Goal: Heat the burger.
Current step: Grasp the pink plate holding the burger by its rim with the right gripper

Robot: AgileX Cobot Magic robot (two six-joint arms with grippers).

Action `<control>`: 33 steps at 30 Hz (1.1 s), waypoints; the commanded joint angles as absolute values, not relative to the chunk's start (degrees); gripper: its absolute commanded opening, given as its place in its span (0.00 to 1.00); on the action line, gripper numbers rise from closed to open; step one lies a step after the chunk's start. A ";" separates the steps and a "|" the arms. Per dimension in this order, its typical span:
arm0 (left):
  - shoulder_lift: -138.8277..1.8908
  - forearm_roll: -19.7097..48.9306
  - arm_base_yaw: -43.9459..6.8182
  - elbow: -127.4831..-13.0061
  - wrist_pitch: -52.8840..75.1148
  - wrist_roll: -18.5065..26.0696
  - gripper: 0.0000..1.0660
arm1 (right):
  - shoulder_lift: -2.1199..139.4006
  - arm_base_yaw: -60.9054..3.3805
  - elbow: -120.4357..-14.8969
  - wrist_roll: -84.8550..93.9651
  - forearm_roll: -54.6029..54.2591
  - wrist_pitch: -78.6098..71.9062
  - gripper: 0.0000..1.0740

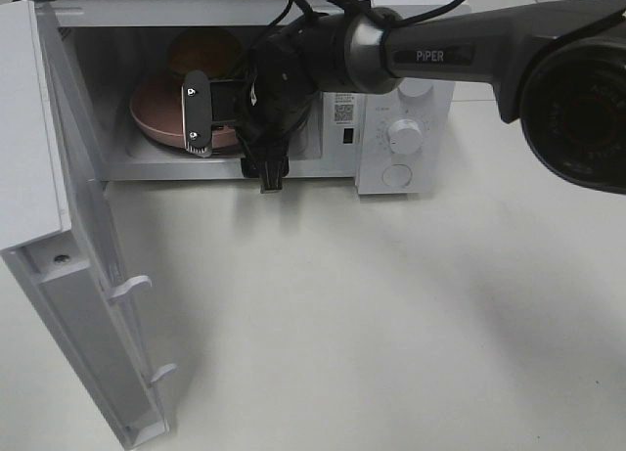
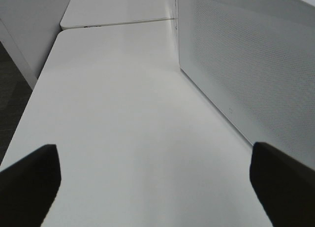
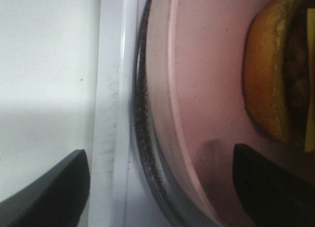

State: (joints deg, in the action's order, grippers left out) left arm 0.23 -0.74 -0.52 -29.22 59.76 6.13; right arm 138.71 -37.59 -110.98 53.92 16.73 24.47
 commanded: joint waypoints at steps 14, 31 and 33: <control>1.26 -0.74 -0.23 -29.05 59.36 5.96 0.94 | 139.74 -38.50 -114.42 53.34 18.96 24.87 0.70; 1.26 -0.69 -0.23 -29.05 59.19 5.96 0.94 | 142.09 -39.42 -117.28 52.02 18.79 25.38 0.52; 1.26 -0.69 -0.23 -29.05 59.19 5.96 0.94 | 142.04 -39.42 -117.28 52.02 19.02 25.44 0.45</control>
State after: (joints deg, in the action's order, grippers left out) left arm 0.23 -0.74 -0.52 -29.22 59.70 6.13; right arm 142.67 -39.42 -116.77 52.48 18.16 26.70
